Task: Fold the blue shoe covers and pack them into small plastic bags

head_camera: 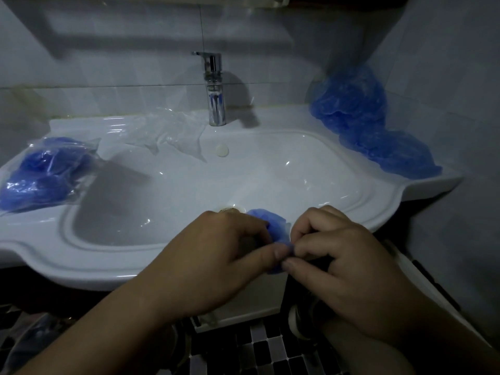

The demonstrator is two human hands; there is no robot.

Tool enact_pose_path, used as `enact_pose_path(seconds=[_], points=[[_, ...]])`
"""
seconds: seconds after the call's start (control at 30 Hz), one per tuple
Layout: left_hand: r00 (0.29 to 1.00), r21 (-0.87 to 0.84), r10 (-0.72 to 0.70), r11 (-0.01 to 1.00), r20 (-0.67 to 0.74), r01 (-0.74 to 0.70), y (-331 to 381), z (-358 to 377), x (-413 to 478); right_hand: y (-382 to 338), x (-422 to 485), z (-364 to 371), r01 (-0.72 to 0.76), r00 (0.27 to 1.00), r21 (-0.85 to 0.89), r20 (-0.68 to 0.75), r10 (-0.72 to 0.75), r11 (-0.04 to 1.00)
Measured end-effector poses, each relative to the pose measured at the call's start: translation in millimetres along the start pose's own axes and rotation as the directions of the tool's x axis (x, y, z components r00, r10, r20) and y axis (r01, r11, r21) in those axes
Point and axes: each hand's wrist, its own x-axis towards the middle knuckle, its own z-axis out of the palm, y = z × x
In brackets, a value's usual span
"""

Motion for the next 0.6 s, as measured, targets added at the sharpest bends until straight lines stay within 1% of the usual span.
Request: enact_pose_path(seconds=[0.07, 0.13, 0.27, 0.33, 0.47, 0.53, 0.6], points=[[0.996, 0.055, -0.078, 0.995, -0.05, 0.08, -7.6, 9.1, 5.5, -1.0, -1.1, 2.3, -0.031, 0.999, 0.042, -0.042, 0.033, 0.999], [0.985, 0.035, -0.147, 0.988, -0.093, 0.151, -7.3, 15.5, 8.6, -1.6, -2.1, -1.2, -0.037, 0.998, 0.055, -0.048, 0.039, 0.998], [0.972, -0.018, -0.188, 0.982, -0.144, 0.188, -5.8, 17.4, 8.5, 0.3, -2.6, -6.6, 0.029, 0.998, -0.041, 0.058, -0.027, 0.999], [0.974, -0.045, -0.183, 0.983, -0.133, 0.179, -6.0, 18.0, 9.3, 2.0, -1.4, -2.5, 0.048, 0.997, -0.068, 0.055, -0.045, 0.997], [0.985, -0.027, -0.15, 0.989, -0.087, 0.148, -9.6, 16.5, 6.6, 4.8, 0.6, 2.7, 0.036, 0.999, -0.058, -0.032, -0.037, 0.998], [0.991, -0.003, -0.13, 0.991, -0.04, 0.13, -12.4, 11.0, 4.7, 4.9, 0.6, 1.4, 0.005, 1.0, -0.018, -0.029, -0.006, 1.0], [0.992, -0.024, -0.125, 0.992, 0.01, 0.125, -12.0, 3.8, 2.3, 3.2, 0.5, 0.9, -0.033, 0.999, 0.053, -0.01, 0.034, 0.998]])
